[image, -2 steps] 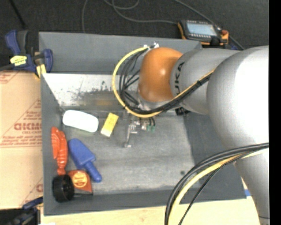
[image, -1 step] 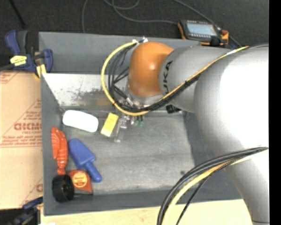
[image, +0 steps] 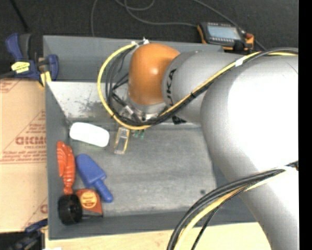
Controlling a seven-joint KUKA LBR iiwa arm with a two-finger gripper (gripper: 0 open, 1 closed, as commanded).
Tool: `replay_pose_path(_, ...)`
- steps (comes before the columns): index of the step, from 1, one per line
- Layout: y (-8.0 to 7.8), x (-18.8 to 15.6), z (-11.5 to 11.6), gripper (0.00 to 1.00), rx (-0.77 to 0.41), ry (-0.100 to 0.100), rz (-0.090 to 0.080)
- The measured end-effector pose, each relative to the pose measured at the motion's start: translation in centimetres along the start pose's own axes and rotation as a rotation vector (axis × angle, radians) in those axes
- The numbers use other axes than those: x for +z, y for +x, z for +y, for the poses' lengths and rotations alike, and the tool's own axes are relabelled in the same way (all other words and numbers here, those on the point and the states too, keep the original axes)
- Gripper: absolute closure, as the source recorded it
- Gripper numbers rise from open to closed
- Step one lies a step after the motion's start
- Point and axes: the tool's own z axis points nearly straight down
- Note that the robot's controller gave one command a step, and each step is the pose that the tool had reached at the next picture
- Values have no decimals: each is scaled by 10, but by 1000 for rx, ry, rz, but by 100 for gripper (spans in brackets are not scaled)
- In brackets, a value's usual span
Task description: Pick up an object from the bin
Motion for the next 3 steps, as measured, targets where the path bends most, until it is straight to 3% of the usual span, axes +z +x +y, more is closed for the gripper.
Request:
replay_pose_path(1,0,0,-4,100,-7,1,1)
replay_pose_path(2,11,-45,-14,100,-32,6,10)
replay_pose_path(3,-2,-60,-43,100,-31,-1,-10)
